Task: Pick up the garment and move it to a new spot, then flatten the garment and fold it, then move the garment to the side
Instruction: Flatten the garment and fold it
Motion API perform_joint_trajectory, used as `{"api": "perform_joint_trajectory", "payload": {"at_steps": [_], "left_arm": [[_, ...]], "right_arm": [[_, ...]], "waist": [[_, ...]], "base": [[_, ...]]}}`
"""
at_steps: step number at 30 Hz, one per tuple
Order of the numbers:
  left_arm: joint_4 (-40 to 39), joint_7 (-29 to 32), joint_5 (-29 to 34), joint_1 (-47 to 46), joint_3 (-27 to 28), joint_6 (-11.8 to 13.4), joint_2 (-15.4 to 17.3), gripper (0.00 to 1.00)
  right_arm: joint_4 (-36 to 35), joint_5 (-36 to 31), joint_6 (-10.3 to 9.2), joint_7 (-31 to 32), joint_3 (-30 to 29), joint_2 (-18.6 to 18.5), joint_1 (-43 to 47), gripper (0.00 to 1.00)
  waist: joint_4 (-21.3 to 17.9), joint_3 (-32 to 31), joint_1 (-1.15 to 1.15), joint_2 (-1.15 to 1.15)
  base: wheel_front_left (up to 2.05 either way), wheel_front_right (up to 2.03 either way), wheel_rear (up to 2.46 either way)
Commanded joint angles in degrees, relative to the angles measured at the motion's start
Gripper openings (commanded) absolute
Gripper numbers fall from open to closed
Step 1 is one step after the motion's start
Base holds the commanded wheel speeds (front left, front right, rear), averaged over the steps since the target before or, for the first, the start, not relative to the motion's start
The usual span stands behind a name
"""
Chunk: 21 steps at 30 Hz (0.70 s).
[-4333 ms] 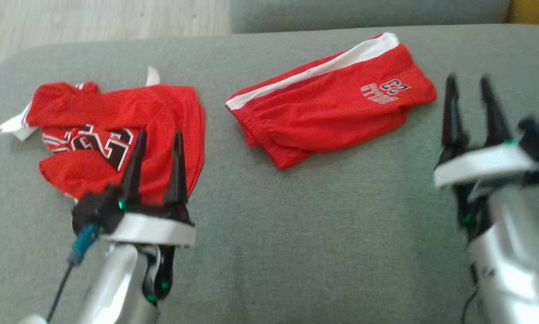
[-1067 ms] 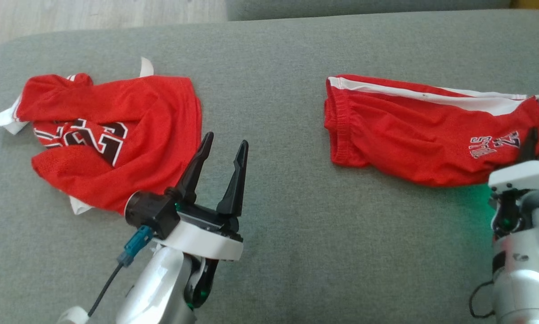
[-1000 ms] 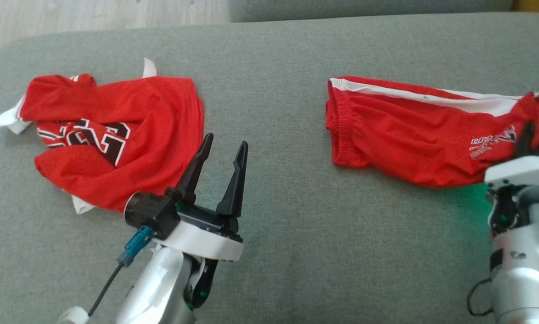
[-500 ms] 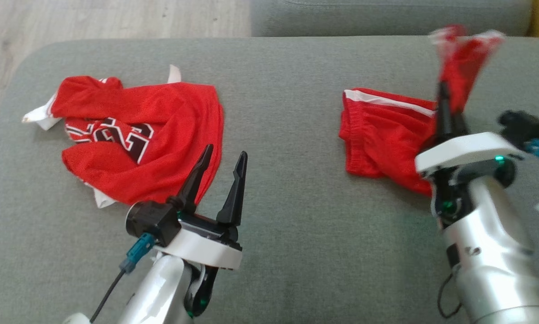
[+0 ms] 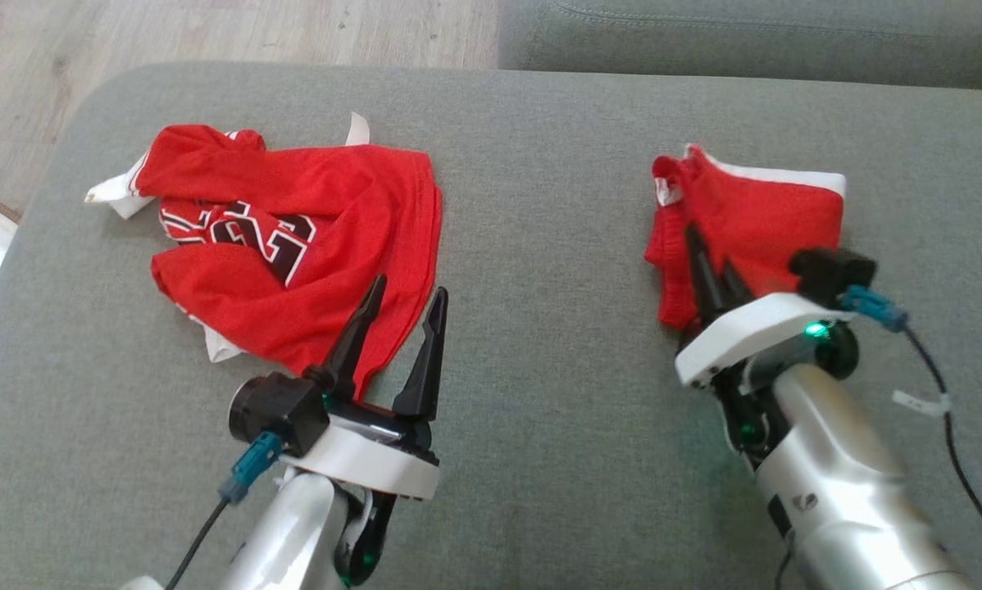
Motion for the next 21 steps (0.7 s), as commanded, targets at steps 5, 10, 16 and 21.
{"api": "perform_joint_trajectory", "payload": {"at_steps": [5,10,16,21], "left_arm": [[-1.6,-0.3,-0.1,-1.0,2.5,0.1,0.4,1.0],[-1.6,-0.3,0.1,-0.9,3.2,0.1,0.4,1.0],[-1.9,-0.3,0.4,-0.9,4.4,0.1,0.4,1.0],[-3.1,-0.3,0.6,-0.8,6.1,0.1,0.4,1.0]], "right_arm": [[1.7,0.1,-0.04,1.0,8.4,-0.7,-0.4,1.0],[2.6,-1.6,-0.04,1.2,15.5,-1.3,-0.7,1.0],[0.2,-2.1,-0.04,-1.3,19.0,-3.0,-1.0,1.0],[-4.4,-4.2,-0.04,-4.0,13.1,-6.2,-1.4,1.0]], "waist": [[-0.7,-0.2,0.0,0.0],[-2.3,-0.9,0.0,0.0],[-4.5,-1.9,0.0,0.0],[-7.1,-2.5,0.0,0.0]], "base": [[0.0,0.0,0.0],[0.0,0.0,0.0],[0.0,0.0,0.0],[0.0,0.0,0.0]]}}
